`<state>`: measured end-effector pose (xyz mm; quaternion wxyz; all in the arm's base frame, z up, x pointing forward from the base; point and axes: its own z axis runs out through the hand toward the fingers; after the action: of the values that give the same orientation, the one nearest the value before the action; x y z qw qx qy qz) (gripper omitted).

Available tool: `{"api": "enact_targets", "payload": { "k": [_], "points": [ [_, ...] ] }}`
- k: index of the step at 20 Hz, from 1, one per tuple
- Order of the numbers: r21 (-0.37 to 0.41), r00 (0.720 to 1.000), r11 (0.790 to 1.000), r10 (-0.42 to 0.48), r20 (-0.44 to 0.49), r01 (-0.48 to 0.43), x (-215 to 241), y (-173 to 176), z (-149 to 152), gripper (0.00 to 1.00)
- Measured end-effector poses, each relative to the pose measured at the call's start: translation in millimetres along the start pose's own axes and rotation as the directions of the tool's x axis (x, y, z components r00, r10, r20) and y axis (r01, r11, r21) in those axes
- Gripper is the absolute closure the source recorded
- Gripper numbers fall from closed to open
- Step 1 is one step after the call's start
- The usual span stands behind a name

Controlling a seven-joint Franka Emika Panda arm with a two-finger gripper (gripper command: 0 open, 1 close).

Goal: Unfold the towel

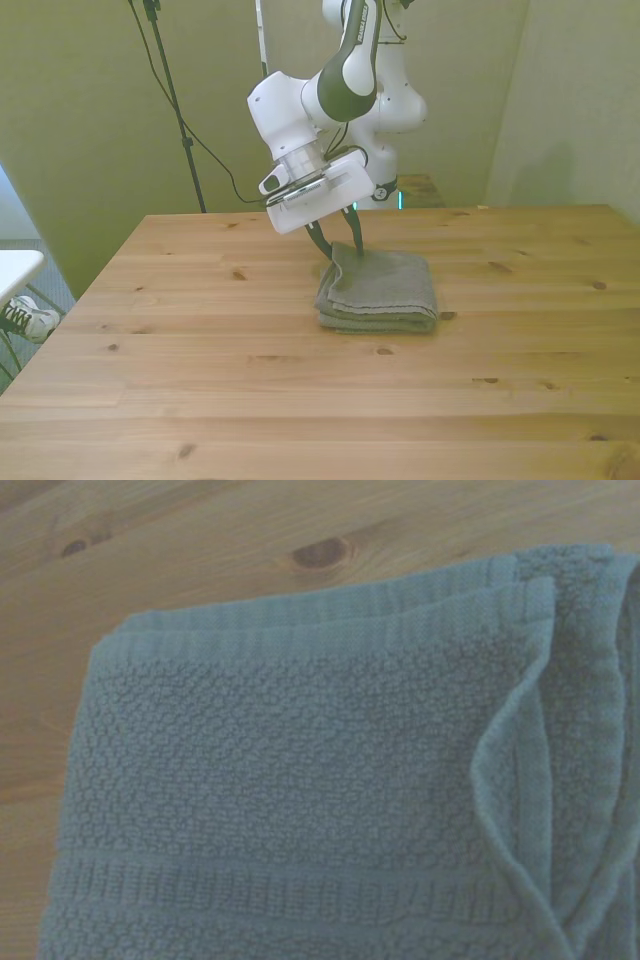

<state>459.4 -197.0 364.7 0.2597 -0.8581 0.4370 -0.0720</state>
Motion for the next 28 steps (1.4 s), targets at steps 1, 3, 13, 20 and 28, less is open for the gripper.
{"api": "enact_targets", "payload": {
  "k": [1, 3, 13, 20, 28],
  "points": [
    [0.0, 1.0, 1.0, 0.0, 0.0, 0.0, 0.4, -0.1, 0.2, 1.0],
    [0.0, 1.0, 1.0, 0.0, -0.001, 0.0, 0.7, -0.1, 0.1, 1.0],
    [-0.005, 1.0, 1.0, 0.007, 0.002, -0.007, 2.9, 2.7, 1.9, 1.0],
    [0.025, 0.999, 0.999, -0.036, -0.017, 0.036, -0.7, -29.4, -13.6, 1.0],
    [0.035, 0.984, 0.984, -0.176, 0.014, 0.176, -76.1, -135.6, -5.8, 1.0]
  ]
}}
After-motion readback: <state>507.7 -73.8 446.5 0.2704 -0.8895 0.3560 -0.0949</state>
